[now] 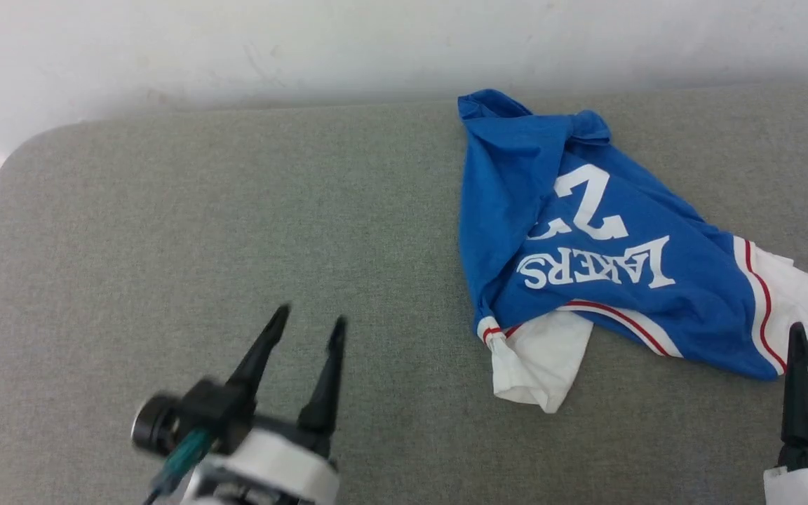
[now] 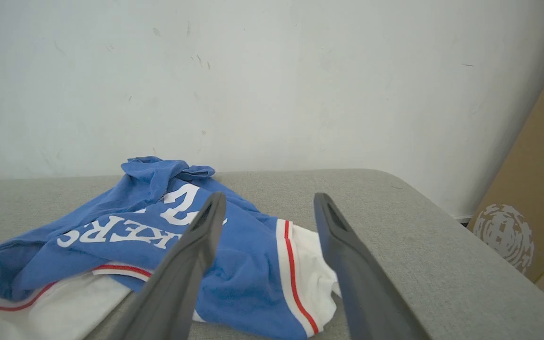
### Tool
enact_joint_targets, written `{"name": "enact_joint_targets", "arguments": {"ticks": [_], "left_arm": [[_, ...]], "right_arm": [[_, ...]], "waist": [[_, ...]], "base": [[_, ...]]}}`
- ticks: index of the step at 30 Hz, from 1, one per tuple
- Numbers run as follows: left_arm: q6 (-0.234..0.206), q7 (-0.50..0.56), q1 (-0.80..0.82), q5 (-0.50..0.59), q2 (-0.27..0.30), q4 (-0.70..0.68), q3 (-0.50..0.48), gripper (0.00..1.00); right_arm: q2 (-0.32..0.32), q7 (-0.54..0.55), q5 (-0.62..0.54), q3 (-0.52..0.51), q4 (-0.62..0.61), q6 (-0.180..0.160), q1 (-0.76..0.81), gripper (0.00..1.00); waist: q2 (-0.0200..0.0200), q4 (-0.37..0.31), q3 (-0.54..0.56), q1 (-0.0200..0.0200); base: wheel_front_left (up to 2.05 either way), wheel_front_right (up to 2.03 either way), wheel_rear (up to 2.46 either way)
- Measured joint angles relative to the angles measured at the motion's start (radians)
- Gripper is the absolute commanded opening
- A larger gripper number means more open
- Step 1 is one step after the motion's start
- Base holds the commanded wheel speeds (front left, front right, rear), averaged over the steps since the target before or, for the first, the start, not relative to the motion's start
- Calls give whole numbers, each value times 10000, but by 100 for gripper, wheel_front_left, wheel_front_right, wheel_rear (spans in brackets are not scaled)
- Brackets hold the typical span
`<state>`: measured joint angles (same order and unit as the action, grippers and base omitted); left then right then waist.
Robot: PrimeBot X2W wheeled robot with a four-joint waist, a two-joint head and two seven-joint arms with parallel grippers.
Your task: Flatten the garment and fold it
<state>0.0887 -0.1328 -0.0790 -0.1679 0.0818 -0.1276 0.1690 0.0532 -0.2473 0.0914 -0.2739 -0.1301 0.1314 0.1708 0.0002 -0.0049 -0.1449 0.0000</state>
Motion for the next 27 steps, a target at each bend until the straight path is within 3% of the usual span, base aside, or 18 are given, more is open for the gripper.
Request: {"name": "enact_joint_targets", "arguments": {"ticks": [4,12,15,21,27], "left_arm": [[163,1749,1475,476,211,-571,905,100],[265,4372,2739,255,-161,-1235,3285,100],[198,4769,2742,211,-232,-819,3881,100],[-407,4744,3093,543,-257,769,4353,100],[-740,4497,3686,-111,-263,1783,4759,100]], "right_arm": [[-2,-2,-100,-127,-33,0,-162,100],[-2,-2,-109,-648,13,0,-509,100],[2,-10,-82,-771,40,0,-645,100],[0,-27,-36,-763,151,0,-883,100],[-2,-38,-38,-740,274,0,-1046,100]], "waist": [[0,48,-240,0],[0,82,-891,1],[0,77,-1169,1],[0,65,-1653,2],[0,114,-1934,2]], "base": [[0,0,0],[0,0,0],[0,0,0],[0,0,0],[0,0,0]]}}
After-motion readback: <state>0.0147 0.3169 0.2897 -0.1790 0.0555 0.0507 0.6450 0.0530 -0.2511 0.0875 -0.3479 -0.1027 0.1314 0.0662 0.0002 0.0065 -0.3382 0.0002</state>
